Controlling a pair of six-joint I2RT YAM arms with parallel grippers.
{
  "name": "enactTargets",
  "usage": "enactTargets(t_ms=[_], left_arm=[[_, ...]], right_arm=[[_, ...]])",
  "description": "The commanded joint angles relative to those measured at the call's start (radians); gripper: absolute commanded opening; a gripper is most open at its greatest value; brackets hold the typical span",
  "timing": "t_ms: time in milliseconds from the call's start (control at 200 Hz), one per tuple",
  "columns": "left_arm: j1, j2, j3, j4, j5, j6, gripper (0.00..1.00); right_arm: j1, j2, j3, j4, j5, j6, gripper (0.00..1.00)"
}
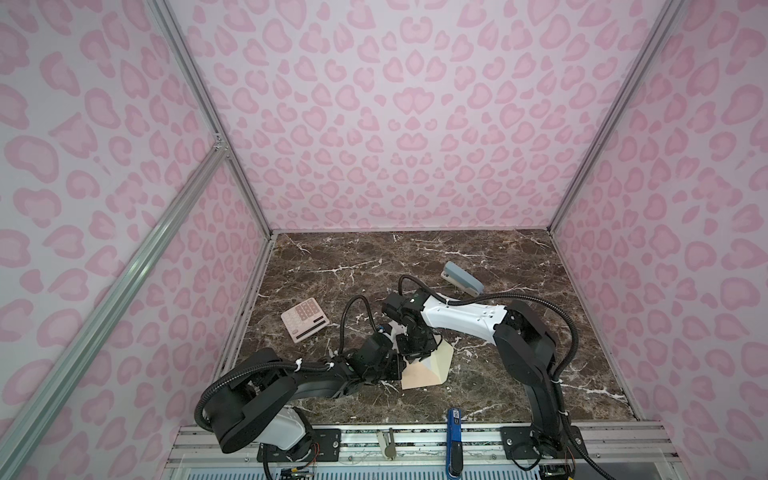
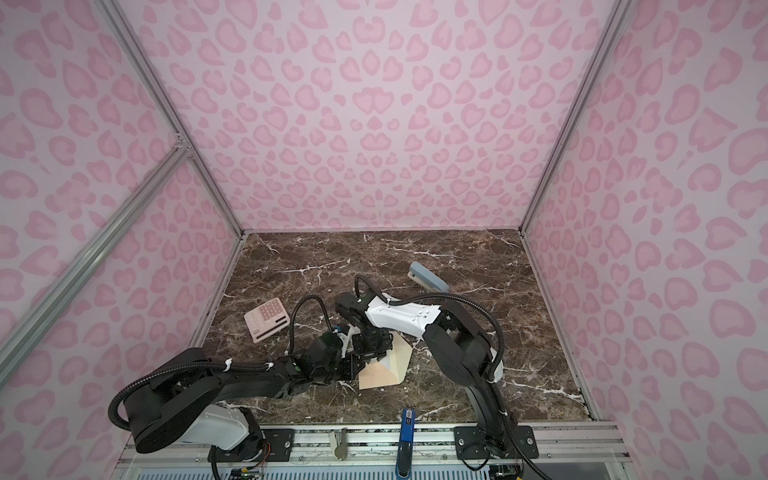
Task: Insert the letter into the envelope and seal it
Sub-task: 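Press and rub the glue stick along the flap crease with the right gripper, then rub the white glue stick along the envelope crease with the right gripper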
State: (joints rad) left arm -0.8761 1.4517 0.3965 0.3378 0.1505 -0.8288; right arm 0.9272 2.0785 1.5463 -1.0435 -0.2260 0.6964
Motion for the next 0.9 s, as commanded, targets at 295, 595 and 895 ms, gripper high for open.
enactTargets(t_ms=[295, 595, 895], left_arm=[[0.000, 0.006, 0.006, -0.049, 0.009, -0.001, 0.04], [0.000, 0.005, -0.002, -0.053, 0.003, -0.001, 0.04], [0.001, 0.004, -0.002, -0.056, 0.005, -0.005, 0.04]], right_arm=[[-0.001, 0.041, -0.011, -0.061, 0.103, -0.012, 0.05], [-0.005, 0.052, -0.010, -0.069, 0.113, -0.017, 0.04], [-0.008, 0.048, -0.011, -0.075, 0.125, -0.017, 0.04]])
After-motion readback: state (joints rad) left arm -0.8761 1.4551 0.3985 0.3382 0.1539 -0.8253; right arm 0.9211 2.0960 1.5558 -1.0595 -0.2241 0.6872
